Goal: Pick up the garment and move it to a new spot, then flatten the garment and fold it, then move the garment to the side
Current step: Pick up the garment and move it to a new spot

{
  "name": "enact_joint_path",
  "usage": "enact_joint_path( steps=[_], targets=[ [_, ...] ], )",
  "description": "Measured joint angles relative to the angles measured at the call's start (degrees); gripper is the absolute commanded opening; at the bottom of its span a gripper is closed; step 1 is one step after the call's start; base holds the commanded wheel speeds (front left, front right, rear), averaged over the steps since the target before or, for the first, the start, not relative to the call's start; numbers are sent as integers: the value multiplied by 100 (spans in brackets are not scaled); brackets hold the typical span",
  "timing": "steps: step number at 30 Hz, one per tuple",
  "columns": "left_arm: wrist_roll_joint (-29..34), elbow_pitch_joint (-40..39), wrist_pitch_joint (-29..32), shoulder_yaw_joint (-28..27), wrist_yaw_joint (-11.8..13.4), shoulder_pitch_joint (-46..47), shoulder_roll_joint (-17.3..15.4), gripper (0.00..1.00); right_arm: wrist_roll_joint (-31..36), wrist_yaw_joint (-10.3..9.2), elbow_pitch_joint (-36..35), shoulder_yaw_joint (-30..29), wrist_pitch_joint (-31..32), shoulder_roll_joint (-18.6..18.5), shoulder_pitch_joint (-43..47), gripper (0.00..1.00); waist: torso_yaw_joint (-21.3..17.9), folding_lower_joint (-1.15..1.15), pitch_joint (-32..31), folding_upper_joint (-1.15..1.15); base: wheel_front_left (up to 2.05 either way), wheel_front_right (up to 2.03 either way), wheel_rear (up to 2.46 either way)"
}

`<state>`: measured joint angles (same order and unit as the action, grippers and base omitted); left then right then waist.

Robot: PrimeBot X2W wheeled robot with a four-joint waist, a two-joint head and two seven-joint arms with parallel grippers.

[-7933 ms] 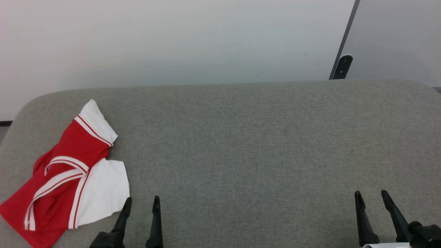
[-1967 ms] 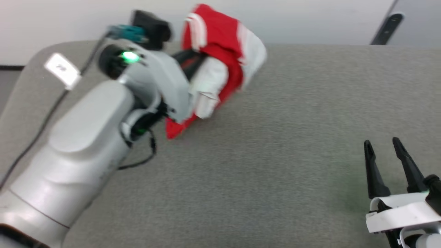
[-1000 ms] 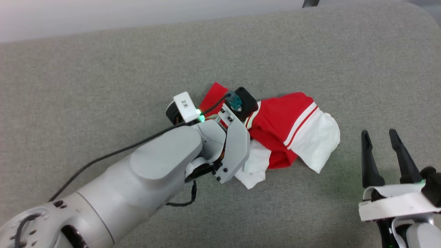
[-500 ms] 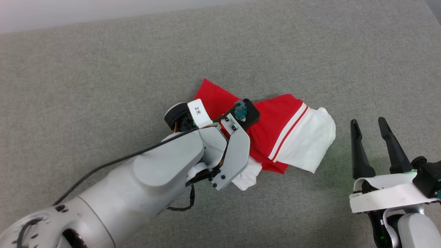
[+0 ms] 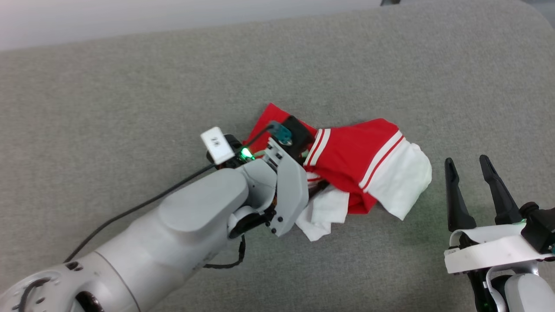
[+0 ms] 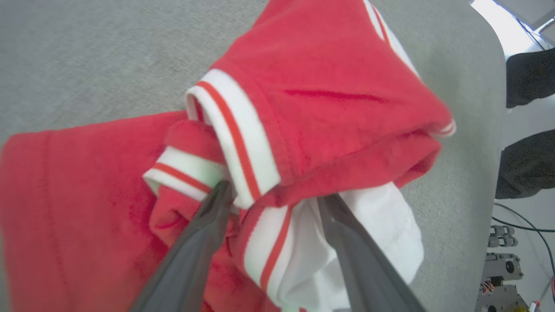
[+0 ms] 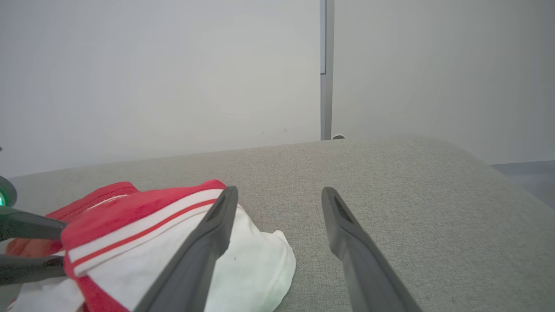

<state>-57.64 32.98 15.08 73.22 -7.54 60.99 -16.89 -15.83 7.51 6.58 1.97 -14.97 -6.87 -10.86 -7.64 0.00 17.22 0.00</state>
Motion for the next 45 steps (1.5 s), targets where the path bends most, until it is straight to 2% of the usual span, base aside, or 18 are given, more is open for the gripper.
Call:
enact_joint_path(
  steps=[5, 7, 11, 15, 20, 24, 35, 39, 45],
  targets=[
    [-436, -68, -766, -187, 0, -44, -120, 100, 27, 0, 53, -9, -1, -69, 113, 100, 142, 0, -194, 0, 0, 0, 0],
    [-530, -42, -1256, -370, 0, -152, -185, 100, 34, 0, 71, -8, -1, -112, 158, 100, 193, 0, -285, 0, 0, 0, 0],
    [-859, 14, -2128, -762, 5, -592, -314, 100, 71, 0, 113, -1, -11, -163, 274, 100, 270, 0, -484, 0, 0, 0, 0],
    [-1128, 87, -2696, -1042, 8, -1134, -383, 100, 87, 0, 135, -38, -14, -237, 459, 100, 313, 0, -670, 0, 0, 0, 0],
    [-1323, 96, -2975, -1456, 101, -1813, -471, 100, 159, 0, 118, -222, 35, -298, 781, 100, 350, 0, -849, 0, 0, 0, 0],
    [-1239, -8, -3002, -1912, 227, -2394, -538, 100, 178, 0, 54, -448, 96, -326, 1137, 100, 406, 0, -959, 0, 0, 0, 0],
    [-188, -765, -3021, -3669, 444, -3798, -600, 100, 214, 0, -269, -740, 323, -290, 1714, 100, 634, 0, -1272, 0, 0, 0, 0],
    [269, -1059, -3022, -4157, 567, -4290, -469, 100, 179, 0, -372, -746, 422, -269, 1745, 100, 698, 0, -1375, 0, 0, 0, 0],
    [681, -1213, -3022, -4676, 577, -4987, -231, 100, 162, 0, -476, -765, 501, -290, 1825, 100, 767, 0, -1485, 0, 0, 0, 0]
  ],
)
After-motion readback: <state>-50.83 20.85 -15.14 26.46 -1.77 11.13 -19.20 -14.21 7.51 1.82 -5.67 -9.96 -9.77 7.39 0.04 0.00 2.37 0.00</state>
